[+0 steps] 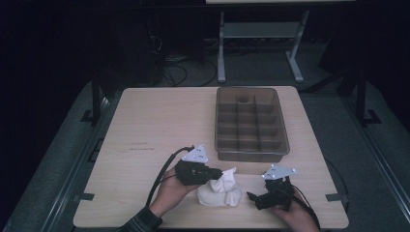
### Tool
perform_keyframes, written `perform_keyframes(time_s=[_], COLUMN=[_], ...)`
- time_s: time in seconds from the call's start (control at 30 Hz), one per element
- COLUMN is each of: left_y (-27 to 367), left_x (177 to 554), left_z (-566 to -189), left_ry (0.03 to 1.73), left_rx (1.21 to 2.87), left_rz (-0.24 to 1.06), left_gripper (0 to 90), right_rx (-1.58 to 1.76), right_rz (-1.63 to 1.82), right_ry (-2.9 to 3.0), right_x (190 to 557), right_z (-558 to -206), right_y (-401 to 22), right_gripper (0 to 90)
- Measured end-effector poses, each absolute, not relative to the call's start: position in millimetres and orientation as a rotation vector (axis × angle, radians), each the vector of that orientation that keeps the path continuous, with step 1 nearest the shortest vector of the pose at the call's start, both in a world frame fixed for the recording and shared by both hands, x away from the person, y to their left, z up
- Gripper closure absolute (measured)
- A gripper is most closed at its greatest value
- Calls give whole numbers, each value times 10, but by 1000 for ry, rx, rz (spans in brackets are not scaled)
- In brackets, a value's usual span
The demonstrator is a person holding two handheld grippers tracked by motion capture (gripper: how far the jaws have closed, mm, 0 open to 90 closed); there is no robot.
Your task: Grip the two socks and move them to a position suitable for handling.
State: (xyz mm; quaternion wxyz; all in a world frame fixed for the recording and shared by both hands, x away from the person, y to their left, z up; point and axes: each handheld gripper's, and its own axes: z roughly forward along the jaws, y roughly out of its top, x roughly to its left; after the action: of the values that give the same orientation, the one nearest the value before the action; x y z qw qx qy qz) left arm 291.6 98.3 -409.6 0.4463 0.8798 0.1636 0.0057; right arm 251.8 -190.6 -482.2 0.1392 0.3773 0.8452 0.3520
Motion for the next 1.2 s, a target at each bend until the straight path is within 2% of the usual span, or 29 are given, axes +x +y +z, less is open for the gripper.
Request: perform_keyframes(time_s=[0.63, 0.7, 0.93, 1.2], left_y=[728, 711, 787, 1085], left_x=[2846, 2843, 2863, 3013], left_z=[-4413, -4461, -4383, -4277], left_ry=[395, 396, 408, 448], left_rx=[2262, 2280, 2254, 2228], left_rz=[-79, -84, -60, 39], left_gripper=[833, 807, 620, 581], right_rx=[1090, 1084, 1084, 1084], right_rz=[1019, 1014, 1016, 1019], right_ry=[2444, 2445, 2447, 2449], right_x=[2517, 2518, 2514, 2514], right_z=[-4823, -4823, -4823, -4822], right_y=[-1904, -1907, -1906, -1904], right_gripper=[0, 0, 0, 0])
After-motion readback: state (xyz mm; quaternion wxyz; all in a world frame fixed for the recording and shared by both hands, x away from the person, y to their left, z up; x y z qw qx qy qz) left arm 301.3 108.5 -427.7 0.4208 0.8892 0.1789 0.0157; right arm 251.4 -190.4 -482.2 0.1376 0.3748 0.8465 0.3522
